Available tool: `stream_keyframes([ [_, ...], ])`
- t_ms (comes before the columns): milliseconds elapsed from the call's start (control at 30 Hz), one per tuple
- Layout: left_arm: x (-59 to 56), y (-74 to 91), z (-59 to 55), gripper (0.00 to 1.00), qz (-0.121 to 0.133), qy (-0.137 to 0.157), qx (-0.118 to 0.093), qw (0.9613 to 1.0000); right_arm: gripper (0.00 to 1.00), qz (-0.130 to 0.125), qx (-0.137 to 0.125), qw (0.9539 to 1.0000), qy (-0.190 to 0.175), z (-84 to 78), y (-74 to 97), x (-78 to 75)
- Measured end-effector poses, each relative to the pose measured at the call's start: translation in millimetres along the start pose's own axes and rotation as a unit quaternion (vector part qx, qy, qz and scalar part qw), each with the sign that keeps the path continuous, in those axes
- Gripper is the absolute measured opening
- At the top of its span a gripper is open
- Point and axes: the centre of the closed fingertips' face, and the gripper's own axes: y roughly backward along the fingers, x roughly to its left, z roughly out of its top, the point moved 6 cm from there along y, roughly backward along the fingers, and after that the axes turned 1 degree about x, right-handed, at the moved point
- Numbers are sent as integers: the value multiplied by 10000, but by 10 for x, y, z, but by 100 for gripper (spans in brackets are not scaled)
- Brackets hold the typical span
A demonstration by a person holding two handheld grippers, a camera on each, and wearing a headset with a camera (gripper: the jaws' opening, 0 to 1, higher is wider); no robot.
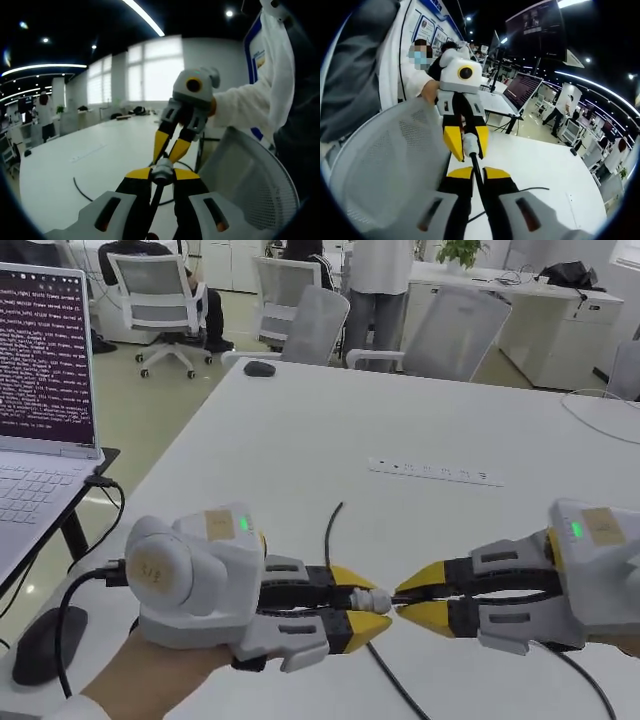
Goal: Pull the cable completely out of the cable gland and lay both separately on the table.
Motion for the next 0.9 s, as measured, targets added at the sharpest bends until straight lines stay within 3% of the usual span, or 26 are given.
stream_keyframes([
  [167,64,42,6,17,144,137,-91,9998,4,-195,-4,9998,-76,-45,43,-59],
  [267,118,71,27,17,249,259,-210,9991,4,-389,-121,9989,-229,-63,130,-126],
  [367,147,95,36,17,339,353,-297,9984,4,-532,-66,9982,-280,-131,237,-177],
  [667,188,107,35,17,439,412,-319,9977,4,-813,-30,9953,-534,-256,448,-154],
  [900,155,86,26,17,387,357,-252,9983,5,-863,-44,9937,-715,-306,455,-61],
])
